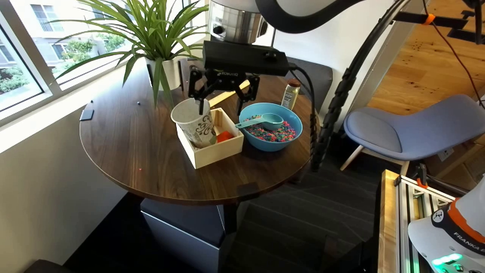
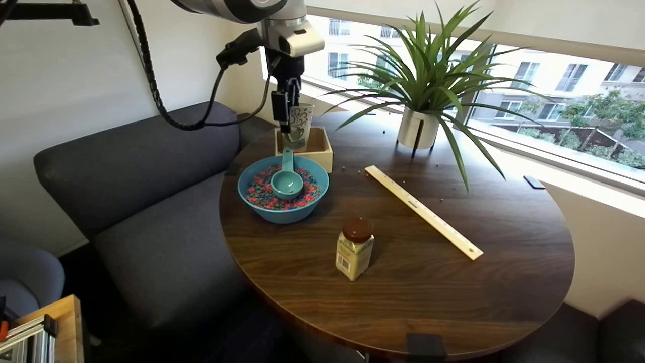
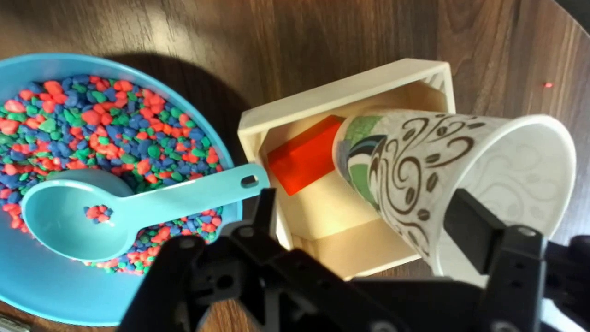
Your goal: Remove the glass container from the wooden box, put it on the table and put the paper cup in the wooden box
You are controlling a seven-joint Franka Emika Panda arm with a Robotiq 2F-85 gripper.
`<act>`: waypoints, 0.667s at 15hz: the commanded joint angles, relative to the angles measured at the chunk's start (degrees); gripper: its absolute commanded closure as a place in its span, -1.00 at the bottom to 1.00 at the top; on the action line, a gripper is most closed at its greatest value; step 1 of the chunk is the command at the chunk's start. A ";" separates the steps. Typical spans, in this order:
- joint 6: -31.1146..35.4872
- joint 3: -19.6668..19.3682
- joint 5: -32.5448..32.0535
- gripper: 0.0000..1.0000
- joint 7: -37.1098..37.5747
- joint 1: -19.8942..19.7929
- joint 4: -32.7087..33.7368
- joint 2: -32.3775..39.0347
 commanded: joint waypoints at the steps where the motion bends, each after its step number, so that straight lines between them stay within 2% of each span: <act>1: 0.03 -0.59 1.72 -1.00 0.36 0.68 0.41 -0.13; 4: 2.31 -0.14 6.05 -1.00 -1.21 -0.27 0.14 -2.56; 6: 5.33 -0.52 8.44 -1.00 -1.87 -1.17 -1.26 -6.63; 7: 6.72 -0.95 8.57 -1.00 -1.91 -1.57 -2.14 -8.63; 10: 1.53 -2.95 3.60 -1.00 -4.01 -3.28 -6.92 -17.40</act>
